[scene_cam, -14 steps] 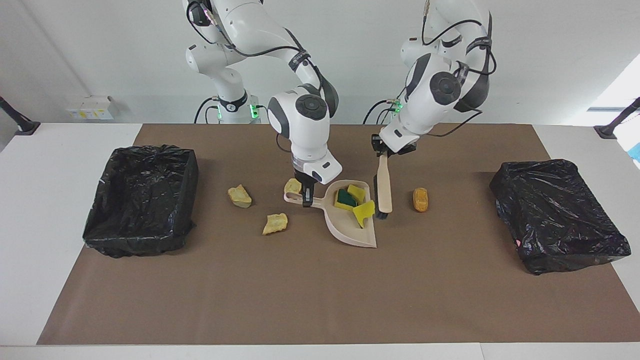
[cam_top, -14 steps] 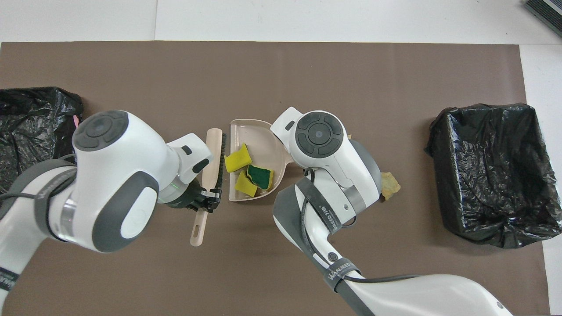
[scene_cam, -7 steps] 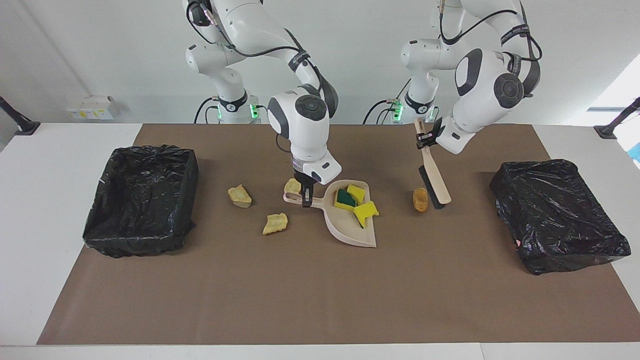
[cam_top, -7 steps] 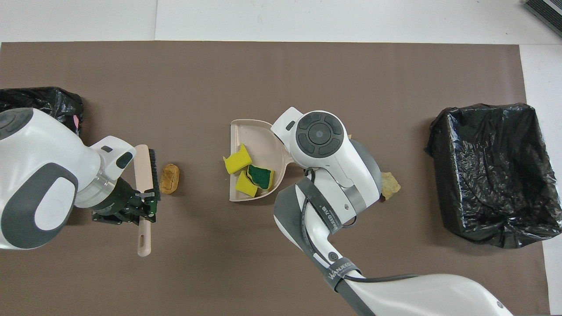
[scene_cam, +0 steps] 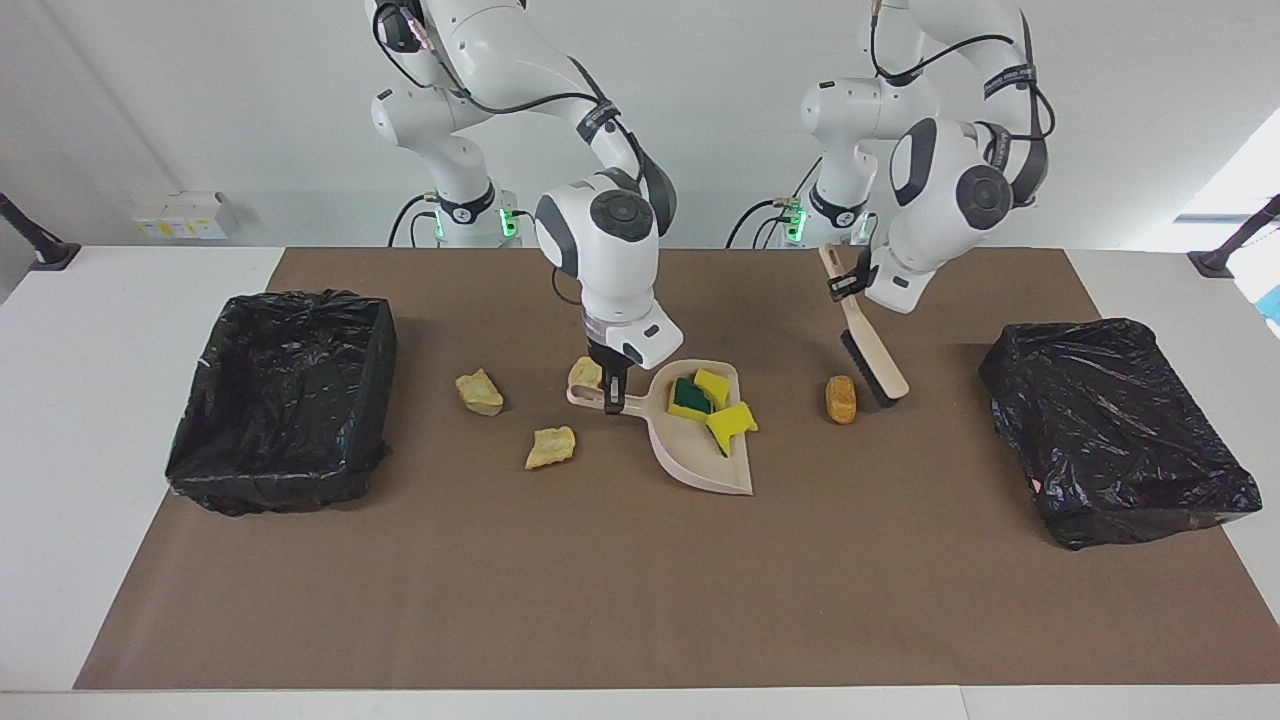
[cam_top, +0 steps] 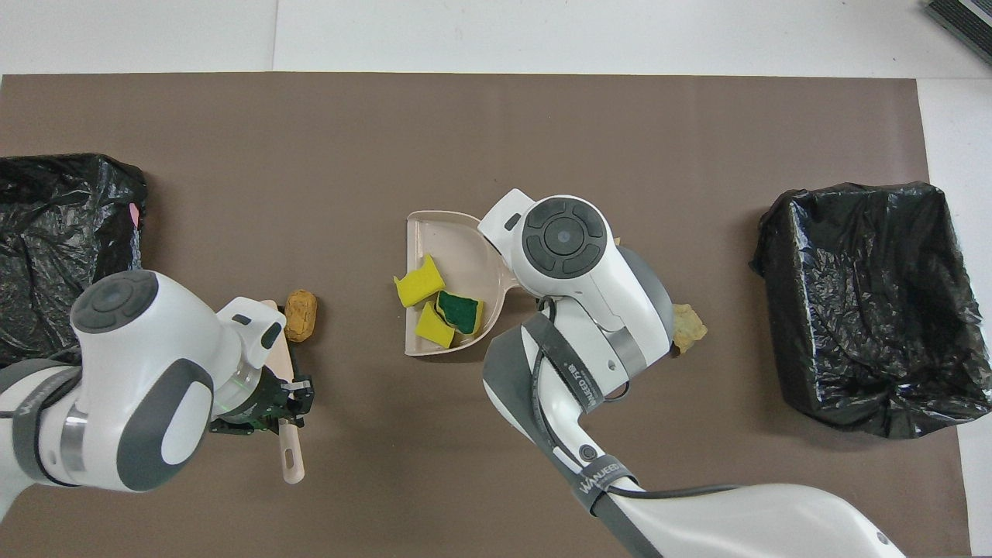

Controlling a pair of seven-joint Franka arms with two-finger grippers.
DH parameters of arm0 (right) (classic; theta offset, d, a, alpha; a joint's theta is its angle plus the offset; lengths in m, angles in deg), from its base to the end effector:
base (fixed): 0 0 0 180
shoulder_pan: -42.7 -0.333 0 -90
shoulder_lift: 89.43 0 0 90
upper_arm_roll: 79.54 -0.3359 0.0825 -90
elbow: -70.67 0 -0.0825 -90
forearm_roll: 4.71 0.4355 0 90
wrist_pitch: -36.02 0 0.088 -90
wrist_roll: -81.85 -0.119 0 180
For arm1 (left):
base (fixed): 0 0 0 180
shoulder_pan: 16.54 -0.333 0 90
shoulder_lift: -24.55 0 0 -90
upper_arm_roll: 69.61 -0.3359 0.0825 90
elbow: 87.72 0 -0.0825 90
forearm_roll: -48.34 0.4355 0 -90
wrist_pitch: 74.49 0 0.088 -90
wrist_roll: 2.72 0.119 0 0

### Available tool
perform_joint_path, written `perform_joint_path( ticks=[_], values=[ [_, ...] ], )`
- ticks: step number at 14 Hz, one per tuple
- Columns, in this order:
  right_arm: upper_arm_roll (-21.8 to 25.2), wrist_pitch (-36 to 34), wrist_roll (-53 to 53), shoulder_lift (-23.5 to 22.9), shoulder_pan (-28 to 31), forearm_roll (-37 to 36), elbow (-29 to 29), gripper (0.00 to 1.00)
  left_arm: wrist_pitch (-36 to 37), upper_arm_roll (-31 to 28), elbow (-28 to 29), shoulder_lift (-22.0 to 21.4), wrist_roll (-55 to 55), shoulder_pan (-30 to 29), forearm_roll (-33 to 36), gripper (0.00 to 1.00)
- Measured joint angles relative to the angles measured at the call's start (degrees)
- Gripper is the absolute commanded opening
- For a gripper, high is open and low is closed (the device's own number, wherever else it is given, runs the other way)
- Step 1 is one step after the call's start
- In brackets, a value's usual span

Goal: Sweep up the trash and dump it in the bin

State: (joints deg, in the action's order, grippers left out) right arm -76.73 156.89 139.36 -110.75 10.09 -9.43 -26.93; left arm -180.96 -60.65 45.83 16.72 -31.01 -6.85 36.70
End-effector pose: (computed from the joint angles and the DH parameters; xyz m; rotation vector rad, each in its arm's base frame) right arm 0.6189 0.3524 0.3621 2.1568 2.1520 0.0181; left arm 0.4517 -0.1711 0.3487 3.0454 0.4047 -0.5783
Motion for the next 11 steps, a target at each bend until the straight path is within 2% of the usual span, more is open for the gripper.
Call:
perform_joint_path(
  ticks=[7, 11],
  values=[
    [0.0, 0.0, 0.0, 0.0, 0.0, 0.0, 0.0, 0.0, -11.0, 0.4, 0.1, 0.4, 0.4, 12.7, 0.0, 0.0],
    [0.1, 2.3, 0.0, 0.0, 0.2, 0.0, -1.9, 0.0, -12.2, 0.5, -3.0, 1.4, 1.9, 17.3, 0.0, 0.0]
  ],
)
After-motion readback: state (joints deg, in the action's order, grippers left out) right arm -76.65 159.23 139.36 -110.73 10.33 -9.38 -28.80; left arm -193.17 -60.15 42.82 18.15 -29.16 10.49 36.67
